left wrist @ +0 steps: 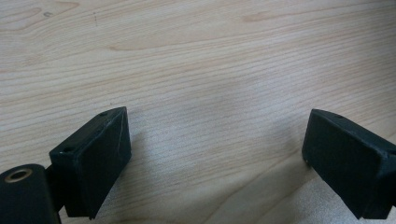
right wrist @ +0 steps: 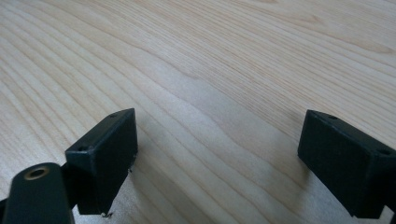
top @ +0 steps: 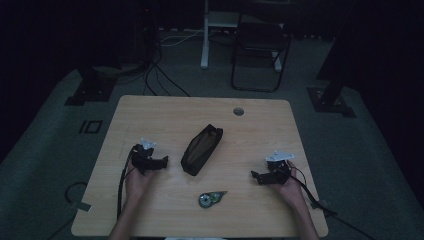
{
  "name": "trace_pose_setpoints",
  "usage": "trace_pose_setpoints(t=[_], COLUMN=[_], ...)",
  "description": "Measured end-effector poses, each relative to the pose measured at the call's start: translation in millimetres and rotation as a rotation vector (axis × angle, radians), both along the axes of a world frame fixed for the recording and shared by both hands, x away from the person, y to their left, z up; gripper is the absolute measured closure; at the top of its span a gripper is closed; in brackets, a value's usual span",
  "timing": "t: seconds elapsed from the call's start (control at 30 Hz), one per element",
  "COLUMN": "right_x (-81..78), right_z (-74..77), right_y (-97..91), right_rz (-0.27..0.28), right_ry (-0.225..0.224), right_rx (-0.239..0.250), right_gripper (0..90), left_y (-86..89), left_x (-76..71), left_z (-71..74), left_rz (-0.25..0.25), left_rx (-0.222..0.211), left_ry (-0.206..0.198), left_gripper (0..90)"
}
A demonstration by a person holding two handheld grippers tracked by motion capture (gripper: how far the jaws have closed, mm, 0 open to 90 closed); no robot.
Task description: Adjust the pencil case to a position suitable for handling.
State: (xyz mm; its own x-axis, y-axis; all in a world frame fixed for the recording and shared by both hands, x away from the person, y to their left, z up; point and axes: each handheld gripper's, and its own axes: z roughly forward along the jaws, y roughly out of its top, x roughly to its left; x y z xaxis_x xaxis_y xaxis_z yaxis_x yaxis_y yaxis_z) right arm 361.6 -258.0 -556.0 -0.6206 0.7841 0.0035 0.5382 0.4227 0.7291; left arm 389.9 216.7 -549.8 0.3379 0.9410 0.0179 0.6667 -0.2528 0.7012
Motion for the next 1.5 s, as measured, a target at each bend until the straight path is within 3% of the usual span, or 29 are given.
trace_pose_setpoints(t=[0.2, 0.5, 0.6, 0.8, 1.03, 1.23, 1.5], right_x=[-0.3, -0.4, -0.4, -0.4, -0.4, -0.4, -0.4], right_z=[0.0, 0.0, 0.0, 0.0, 0.0, 0.0, 0.0], right_y=[0.2, 0.2, 0.1, 0.1, 0.1, 0.1, 0.1], right_rz=[-0.003, -0.004, -0.005, -0.005, -0.005, -0.005, -0.006], right_ry=[0.0, 0.0, 0.0, 0.0, -0.001, 0.0, -0.001], right_rx=[0.0, 0.0, 0.0, 0.0, 0.0, 0.0, 0.0], right_gripper=[11.9, 11.8, 11.9, 11.9, 11.9, 12.0, 12.0], left_y=[-0.6, -5.3, -6.2, -13.7, -24.6, -40.3, -56.6], left_x=[-0.8, -5.8, -8.6, -21.2, -47.7, -71.3, -85.9], left_z=[1.0, 7.4, 10.6, 27.4, 51.4, 63.7, 71.6], left_rz=[0.0, 0.002, -0.014, -0.05, -0.111, -0.175, -0.257], left_rx=[-0.001, 0.01, -0.01, -0.049, -0.097, -0.105, -0.126], left_ry=[0.0, 0.04, 0.043, -0.018, -0.105, -0.166, -0.174], left_gripper=[10.9, 23.3, 28.9, 29.0, 29.0, 29.1, 29.0])
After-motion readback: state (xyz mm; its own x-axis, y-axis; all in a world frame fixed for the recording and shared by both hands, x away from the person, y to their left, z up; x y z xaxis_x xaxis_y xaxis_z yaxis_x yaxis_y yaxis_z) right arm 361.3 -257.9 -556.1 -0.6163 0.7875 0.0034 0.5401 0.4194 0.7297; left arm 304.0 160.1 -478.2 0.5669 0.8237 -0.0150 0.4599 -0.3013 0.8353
